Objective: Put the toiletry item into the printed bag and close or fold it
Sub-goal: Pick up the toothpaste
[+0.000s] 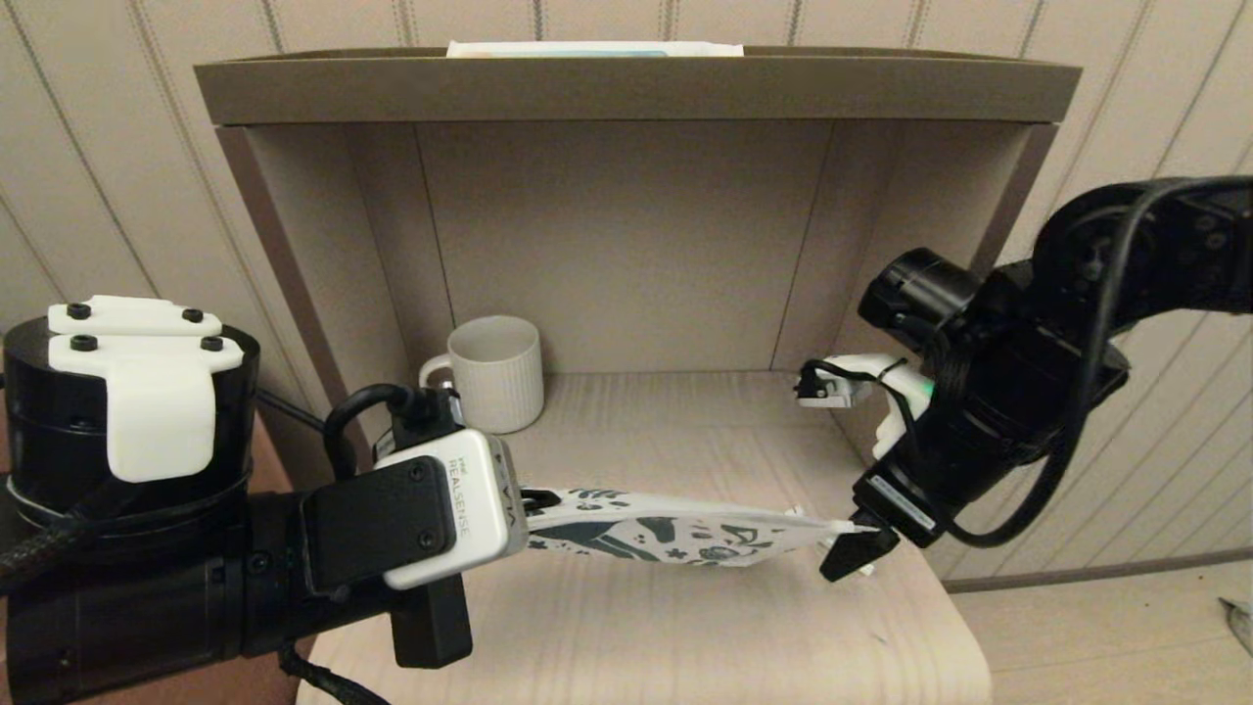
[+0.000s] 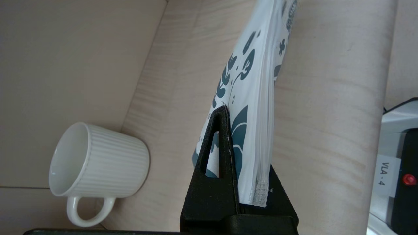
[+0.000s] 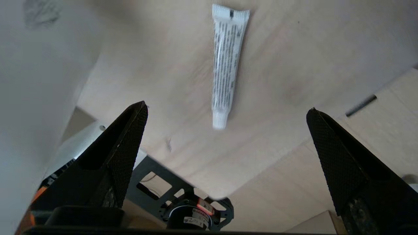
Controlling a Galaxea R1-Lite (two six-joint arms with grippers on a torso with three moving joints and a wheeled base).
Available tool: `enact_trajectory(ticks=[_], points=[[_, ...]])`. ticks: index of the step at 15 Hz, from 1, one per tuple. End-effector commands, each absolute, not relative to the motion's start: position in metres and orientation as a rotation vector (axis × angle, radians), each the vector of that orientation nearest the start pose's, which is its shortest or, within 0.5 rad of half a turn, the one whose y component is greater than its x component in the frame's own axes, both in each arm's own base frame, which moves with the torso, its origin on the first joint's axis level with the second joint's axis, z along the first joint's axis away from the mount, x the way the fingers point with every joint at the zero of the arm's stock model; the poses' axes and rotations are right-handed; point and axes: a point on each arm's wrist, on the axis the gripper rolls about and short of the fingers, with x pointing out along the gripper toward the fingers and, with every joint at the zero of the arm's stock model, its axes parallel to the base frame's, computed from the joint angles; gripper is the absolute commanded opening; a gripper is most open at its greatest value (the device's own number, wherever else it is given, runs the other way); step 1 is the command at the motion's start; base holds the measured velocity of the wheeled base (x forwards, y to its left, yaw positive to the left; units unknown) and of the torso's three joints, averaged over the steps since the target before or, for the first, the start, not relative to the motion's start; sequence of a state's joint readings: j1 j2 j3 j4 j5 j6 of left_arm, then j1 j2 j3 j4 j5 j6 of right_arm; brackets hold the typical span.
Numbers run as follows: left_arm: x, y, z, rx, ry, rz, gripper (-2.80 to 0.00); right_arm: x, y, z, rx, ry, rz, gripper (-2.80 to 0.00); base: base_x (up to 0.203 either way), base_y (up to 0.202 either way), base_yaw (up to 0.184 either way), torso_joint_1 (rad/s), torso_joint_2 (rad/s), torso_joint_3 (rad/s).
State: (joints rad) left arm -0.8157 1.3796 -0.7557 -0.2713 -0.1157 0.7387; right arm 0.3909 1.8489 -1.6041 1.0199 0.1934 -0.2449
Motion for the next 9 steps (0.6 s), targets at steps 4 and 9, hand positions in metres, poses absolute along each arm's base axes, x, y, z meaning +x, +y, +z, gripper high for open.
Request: enact_trajectory(ticks=[4,9], points=[[0.1531,-0.1666,0.216,0.804,-0.006,-1.018,-2.8,0.2867,0.1288,0.207,-0.366,1.244,0.652,0.0,0.0,0.0,0.0,0.0,0.0,0.0],[0.1536,-0.1668,0.216,0.801,-0.006,-1.021,-2.8,0.2858,0.1331,0.2097,-0.381,1.229,0.656,-1.38,0.0,0.0,0.0,0.0,0.0,0.0]])
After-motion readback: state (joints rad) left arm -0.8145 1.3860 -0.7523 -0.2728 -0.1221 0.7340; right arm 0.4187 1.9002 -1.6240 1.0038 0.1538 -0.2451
